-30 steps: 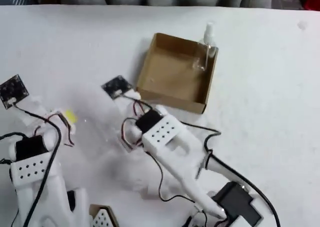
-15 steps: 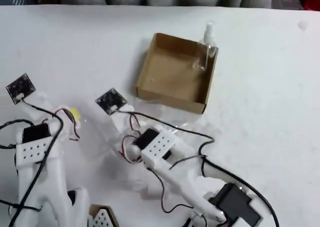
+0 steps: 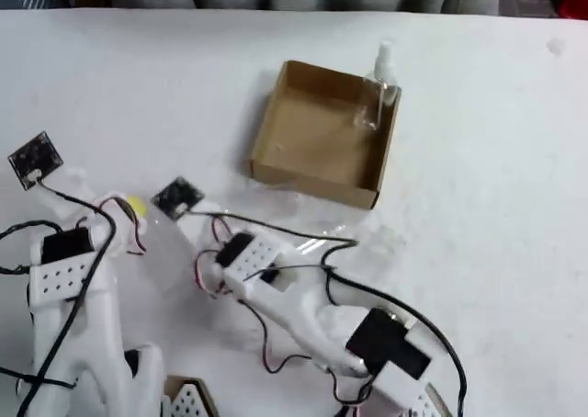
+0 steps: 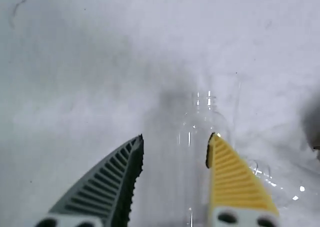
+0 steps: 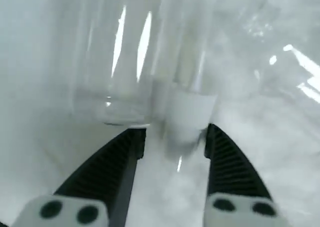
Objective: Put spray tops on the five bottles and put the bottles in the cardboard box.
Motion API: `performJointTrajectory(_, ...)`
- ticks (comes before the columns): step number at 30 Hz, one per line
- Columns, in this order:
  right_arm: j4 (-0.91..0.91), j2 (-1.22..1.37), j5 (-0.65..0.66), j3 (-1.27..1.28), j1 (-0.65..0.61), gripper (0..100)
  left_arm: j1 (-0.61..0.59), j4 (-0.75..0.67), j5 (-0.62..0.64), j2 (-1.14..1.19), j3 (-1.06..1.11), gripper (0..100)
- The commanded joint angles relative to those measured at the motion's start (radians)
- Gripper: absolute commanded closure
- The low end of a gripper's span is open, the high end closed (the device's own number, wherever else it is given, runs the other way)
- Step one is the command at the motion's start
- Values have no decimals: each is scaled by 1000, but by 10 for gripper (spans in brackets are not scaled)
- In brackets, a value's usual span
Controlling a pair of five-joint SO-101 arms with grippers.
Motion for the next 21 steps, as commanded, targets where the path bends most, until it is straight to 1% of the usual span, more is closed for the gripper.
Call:
performJointTrajectory(1, 12, 1, 8, -51, 8, 991, 12, -37, 11, -21, 0, 800)
performJointTrajectory(3, 19, 1, 8, -51, 8, 969, 12, -37, 11, -21, 0, 800)
performJointTrajectory(6, 39, -1, 8, -52, 16, 984, 12, -37, 11, -21, 0, 800)
performJointTrajectory(8, 90, -13, 8, -66, 35, 983, 12, -37, 11, -21, 0, 800)
performJointTrajectory(12, 255, -64, 12, -137, 99, 984, 12, -37, 11, -22, 0, 800)
performJointTrajectory(18, 510, -163, 207, -230, 166, 984, 8, -37, 11, -22, 8, 800)
performJointTrajectory(21, 633, -226, 301, -232, 182, 984, 8, -86, 11, -22, 44, 800)
